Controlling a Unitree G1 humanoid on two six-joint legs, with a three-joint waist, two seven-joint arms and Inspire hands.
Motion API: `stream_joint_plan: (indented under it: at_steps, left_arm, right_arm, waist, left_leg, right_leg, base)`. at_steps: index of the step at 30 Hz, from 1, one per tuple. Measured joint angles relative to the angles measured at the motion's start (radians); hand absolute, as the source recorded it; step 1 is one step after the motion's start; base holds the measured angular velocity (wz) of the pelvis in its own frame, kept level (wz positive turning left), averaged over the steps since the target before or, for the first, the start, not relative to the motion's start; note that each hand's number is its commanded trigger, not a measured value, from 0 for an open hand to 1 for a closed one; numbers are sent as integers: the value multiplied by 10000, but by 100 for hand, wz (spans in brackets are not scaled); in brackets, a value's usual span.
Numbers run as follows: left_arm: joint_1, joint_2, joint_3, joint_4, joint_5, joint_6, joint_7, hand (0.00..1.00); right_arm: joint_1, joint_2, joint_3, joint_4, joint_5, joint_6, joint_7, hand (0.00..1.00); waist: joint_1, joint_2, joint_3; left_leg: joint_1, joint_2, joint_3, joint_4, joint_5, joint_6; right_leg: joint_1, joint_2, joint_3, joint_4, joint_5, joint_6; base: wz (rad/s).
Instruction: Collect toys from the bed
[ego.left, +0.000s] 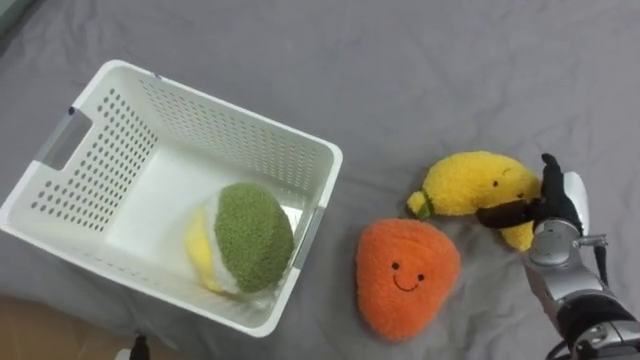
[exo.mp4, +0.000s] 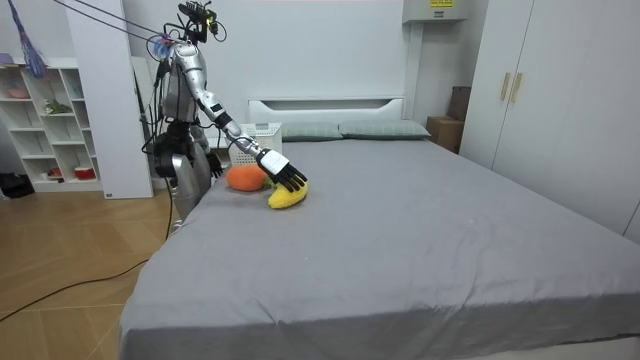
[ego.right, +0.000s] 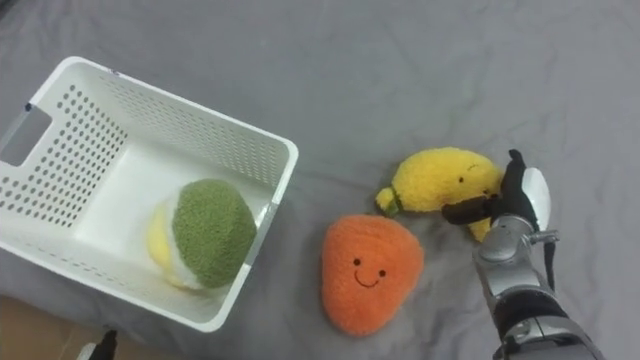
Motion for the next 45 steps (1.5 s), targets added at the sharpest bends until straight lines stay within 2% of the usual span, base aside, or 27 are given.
stream_joint_plan:
  at_steps: [9,14,15,16,17,18,19,22,27,30,45]
  left_arm:
    - [-124,32,4,13,6,4,-281,0]
    - [-166,34,-1,183,-184,69,-454,0]
    - [-179,36,-12,314,-210,79,-472,0]
    - [-169,35,-35,431,-302,86,-478,0]
    - [-150,36,-36,472,-344,100,-483,0]
    - [-123,50,-42,505,-360,128,-485,0]
    - [-130,78,-75,507,-368,129,-484,0]
    - [-189,201,-412,495,-368,114,-472,0]
    - [-226,227,-432,425,-369,62,-443,0]
    - [-248,229,-551,378,-371,57,-389,0]
    - [-344,238,-631,379,-613,-15,-474,0]
  right_arm:
    - [-15,-114,2,269,-2,50,10,0]
    - [-95,-215,82,627,-1306,145,26,0]
    - [-137,-241,351,895,-1697,158,32,9]
    - [-143,-242,521,1028,-1992,162,43,43]
    - [-142,-254,617,1062,-2107,163,43,53]
    - [-143,-315,863,1181,-2372,156,41,81]
    - [-144,-400,1086,1275,-2490,169,35,100]
    - [-164,-601,1378,1289,-2745,248,-1,100]
    - [-156,-897,1692,1298,-2893,318,-106,100]
    - [-146,-895,1952,1302,-3051,376,-98,100]
    - [166,-886,1932,1296,-3085,323,20,100]
  waist:
    - [369,1,3]
    - [375,91,65]
    - [400,95,69]
    - [420,95,69]
    - [421,95,69]
    - [422,96,70]
    - [432,93,70]
    - [473,86,71]
    - [575,42,80]
    - [631,25,84]
    - [625,12,72]
  left_leg:
    - [-40,-7,-19,33,2,3]
    - [-195,-10,-170,196,1,4]
    - [-206,-12,-190,191,3,4]
    - [-205,-7,-196,191,6,8]
    - [-211,-6,-223,193,8,9]
    - [-225,-5,-254,194,17,11]
    - [-243,-7,-266,194,32,13]
    - [-254,-9,-292,198,53,9]
    - [-262,-10,-302,218,59,5]
    - [-270,-11,-310,222,62,1]
    - [-307,-9,-420,356,62,1]
  right_leg:
    - [-8,-18,-10,-2,0,0]
    - [-7,-44,-216,-1,2,-3]
    - [-9,-43,-259,-2,3,-5]
    - [-8,-44,-263,0,3,-6]
    - [-9,-44,-267,0,3,-6]
    - [-9,-46,-282,1,4,-6]
    - [-9,-49,-304,4,4,-7]
    - [-9,-49,-333,8,9,-14]
    - [1,-36,-341,9,14,-24]
    - [1,-32,-351,8,17,-28]
    - [91,-47,-492,14,34,-55]
  base:
    - [0]
    - [10]
    - [8]
    - [5]
    - [0]
    - [6]
    - [8]
    - [3]
    - [0]
    - [0]
    - [2]
